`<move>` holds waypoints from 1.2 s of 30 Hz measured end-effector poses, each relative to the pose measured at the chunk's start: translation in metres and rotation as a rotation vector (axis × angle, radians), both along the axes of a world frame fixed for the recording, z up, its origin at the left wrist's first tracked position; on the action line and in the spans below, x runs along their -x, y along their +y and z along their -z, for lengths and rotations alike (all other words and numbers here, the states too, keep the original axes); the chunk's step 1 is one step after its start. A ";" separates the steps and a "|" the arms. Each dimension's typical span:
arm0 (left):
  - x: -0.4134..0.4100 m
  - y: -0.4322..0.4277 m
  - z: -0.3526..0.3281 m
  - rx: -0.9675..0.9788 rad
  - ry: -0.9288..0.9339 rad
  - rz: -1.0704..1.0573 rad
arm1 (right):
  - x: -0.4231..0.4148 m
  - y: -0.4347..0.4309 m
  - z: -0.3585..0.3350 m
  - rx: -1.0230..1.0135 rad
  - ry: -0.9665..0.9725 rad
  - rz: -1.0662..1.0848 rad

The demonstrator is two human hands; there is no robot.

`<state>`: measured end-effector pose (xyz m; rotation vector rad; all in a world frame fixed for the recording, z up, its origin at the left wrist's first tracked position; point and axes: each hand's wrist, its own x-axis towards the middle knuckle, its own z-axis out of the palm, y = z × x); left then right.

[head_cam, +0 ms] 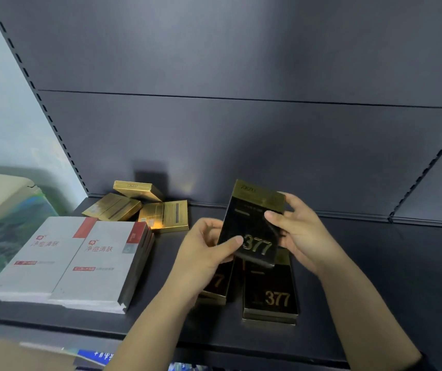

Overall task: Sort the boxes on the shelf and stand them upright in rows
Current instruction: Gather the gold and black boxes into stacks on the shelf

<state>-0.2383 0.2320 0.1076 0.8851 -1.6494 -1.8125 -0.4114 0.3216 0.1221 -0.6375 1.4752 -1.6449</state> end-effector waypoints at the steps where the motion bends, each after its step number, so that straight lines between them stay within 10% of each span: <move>1: -0.002 -0.005 0.000 0.057 -0.023 -0.045 | 0.007 0.003 0.000 -0.045 0.033 -0.017; 14: -0.021 -0.096 0.012 0.187 -0.247 -0.338 | 0.022 0.019 0.044 -0.889 0.738 -0.269; 22: -0.057 -0.201 -0.003 0.283 -0.535 -0.562 | -0.014 -0.050 -0.008 -0.537 0.812 -0.043; 36: -0.075 -0.292 0.053 0.423 -1.335 -0.023 | -0.087 -0.260 0.024 -0.493 1.036 -0.401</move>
